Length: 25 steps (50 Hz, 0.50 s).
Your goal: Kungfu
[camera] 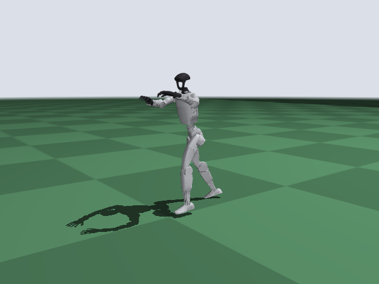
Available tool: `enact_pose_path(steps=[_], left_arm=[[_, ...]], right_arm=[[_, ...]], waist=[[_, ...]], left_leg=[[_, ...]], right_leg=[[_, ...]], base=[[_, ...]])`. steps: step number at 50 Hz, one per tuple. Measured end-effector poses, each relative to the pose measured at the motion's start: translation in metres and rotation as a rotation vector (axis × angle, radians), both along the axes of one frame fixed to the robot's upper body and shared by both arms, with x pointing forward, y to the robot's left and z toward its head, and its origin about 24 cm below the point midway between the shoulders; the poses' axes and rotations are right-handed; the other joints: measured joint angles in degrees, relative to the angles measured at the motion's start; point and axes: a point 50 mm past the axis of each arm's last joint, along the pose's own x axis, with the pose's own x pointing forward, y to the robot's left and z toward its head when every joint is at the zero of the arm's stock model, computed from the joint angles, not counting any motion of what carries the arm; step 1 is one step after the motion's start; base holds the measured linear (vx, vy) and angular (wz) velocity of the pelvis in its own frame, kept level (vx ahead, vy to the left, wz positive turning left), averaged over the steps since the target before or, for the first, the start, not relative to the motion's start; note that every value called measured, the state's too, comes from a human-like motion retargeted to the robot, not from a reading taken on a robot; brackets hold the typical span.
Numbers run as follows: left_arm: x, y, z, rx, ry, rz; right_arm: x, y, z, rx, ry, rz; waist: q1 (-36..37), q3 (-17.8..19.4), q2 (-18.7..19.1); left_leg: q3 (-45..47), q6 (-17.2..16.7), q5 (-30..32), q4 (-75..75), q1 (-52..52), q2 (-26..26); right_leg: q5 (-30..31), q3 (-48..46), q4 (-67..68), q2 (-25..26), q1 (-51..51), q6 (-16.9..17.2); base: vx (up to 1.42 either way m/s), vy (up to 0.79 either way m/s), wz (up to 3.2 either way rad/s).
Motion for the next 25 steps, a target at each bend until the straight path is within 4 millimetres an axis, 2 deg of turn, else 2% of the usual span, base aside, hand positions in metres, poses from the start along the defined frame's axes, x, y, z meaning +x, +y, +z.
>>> enact_pose_path(steps=[3,5,7,9,18,20,22,25], left_arm=[[0.004,-0.022,-0.003,0.088,0.053,-0.066],[0.005,-0.029,-0.007,0.115,0.072,-0.099],[0.001,-0.033,-0.008,0.108,0.078,-0.149],[-0.004,-0.037,-0.01,0.097,0.091,-0.215],[-0.01,-0.043,-0.019,0.015,0.208,-0.29],[-0.011,-0.044,-0.022,0.008,0.221,-0.302],[-0.013,-0.045,-0.025,0.005,0.224,-0.31],[-0.01,-0.05,-0.041,-0.02,0.232,-0.328]], right_arm=[[-0.027,0.045,0.003,-0.056,-0.092,0.177],[-0.044,0.065,0.005,-0.046,-0.155,0.278],[-0.06,0.076,0.0,0.043,-0.199,0.449],[-0.068,0.08,-0.005,0.062,-0.218,0.532],[-0.081,0.075,-0.004,-0.036,-0.31,0.584],[-0.083,0.074,-0.005,-0.066,-0.315,0.584],[-0.084,0.071,-0.006,-0.092,-0.312,0.58],[-0.083,0.062,-0.015,-0.127,-0.269,0.57]], waist=[[-1.73,1.57,1.49],[-2.56,2.32,1.95],[-3.09,2.99,2.02],[-3.53,3.46,2.34],[-9.19,2.91,6.84],[-10.41,2.63,7.86],[-11.2,2.26,8.83],[-13.11,1.83,10.88]], left_leg=[[3.77,0.47,-1.66,0.29,2.42,1.56],[6.18,0.33,-2.35,0.16,4.11,3.01],[8.81,0.22,-2.81,-0.3,6.03,4.16],[11.66,0.22,-3.05,-0.77,7.88,5.17],[25.14,-1.13,-2.61,-2.43,14.39,10.86],[28.38,-1.72,-2.02,-3.75,16.72,12.09],[30.36,-2.4,-0.61,-5.74,18.86,13.34],[31.67,-3.73,2.59,-9.24,21.52,15.4]], right_leg=[[0.94,2.37,0.47,-3.38,-2.62,0.0],[1.85,4.52,1.02,-5.35,-5.26,0.0],[2.79,6.83,1.94,-7.23,-8.46,0.0],[3.61,8.74,3.15,-9.03,-11.95,0.0],[6.71,11.98,8.41,-13.43,-28.09,-0.4],[6.92,11.35,9.43,-13.93,-31.62,-1.53],[4.61,10.66,11.47,-13.82,-35.47,-4.34],[2.38,8.43,15.07,-13.52,-40.0,-5.51]], base=[[-0.22,0.3,-1.59],[-0.16,0.2,-1.89],[-0.17,0.2,-1.88],[-0.18,0.21,-1.77],[-0.26,0.14,-1.55],[-0.26,0.01,-1.81],[-0.23,0.02,-2.11],[-0.28,-0.32,-1.79]])
